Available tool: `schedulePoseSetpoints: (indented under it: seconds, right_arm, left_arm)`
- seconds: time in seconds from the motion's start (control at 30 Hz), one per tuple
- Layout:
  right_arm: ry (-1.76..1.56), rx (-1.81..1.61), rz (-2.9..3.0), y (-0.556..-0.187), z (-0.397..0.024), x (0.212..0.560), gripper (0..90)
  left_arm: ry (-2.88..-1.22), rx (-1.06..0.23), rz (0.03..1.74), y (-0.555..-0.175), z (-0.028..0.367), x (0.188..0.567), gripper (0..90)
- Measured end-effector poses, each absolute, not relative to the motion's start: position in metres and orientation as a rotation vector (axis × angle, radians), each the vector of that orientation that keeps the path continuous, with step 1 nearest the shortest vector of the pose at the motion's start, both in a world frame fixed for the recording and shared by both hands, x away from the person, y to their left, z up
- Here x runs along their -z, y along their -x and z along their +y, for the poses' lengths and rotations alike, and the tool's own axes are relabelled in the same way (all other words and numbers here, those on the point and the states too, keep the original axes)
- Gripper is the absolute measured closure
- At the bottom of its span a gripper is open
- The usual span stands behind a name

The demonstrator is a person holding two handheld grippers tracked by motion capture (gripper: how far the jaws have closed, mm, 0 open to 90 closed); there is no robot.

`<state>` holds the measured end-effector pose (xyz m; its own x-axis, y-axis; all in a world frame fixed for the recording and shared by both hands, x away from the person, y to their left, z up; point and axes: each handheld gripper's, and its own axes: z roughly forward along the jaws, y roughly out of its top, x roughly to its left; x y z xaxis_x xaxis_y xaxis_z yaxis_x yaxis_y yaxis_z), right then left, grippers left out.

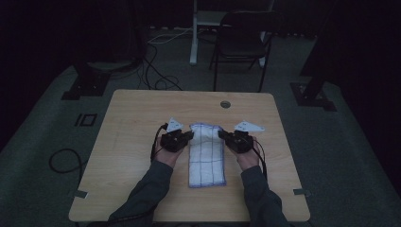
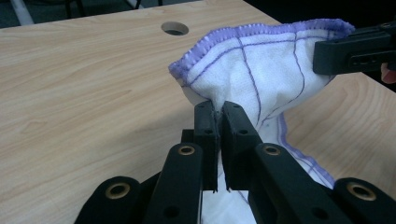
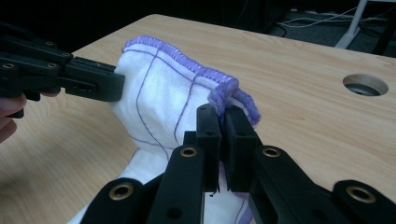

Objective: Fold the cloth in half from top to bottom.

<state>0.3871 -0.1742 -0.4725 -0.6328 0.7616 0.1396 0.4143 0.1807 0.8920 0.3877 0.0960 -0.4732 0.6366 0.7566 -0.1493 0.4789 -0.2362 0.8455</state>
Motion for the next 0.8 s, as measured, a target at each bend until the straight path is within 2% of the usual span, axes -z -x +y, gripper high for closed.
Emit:
schedulePoseSetpoints:
  seconds: [0.8]
  right_arm:
    - [-1.082, -1.441, 2.156, -0.358, -0.178, 0.479, 87.0]
  left_arm:
    - [-1.889, -0.324, 0.969, -0.361, 0.1, 0.483, 86.1]
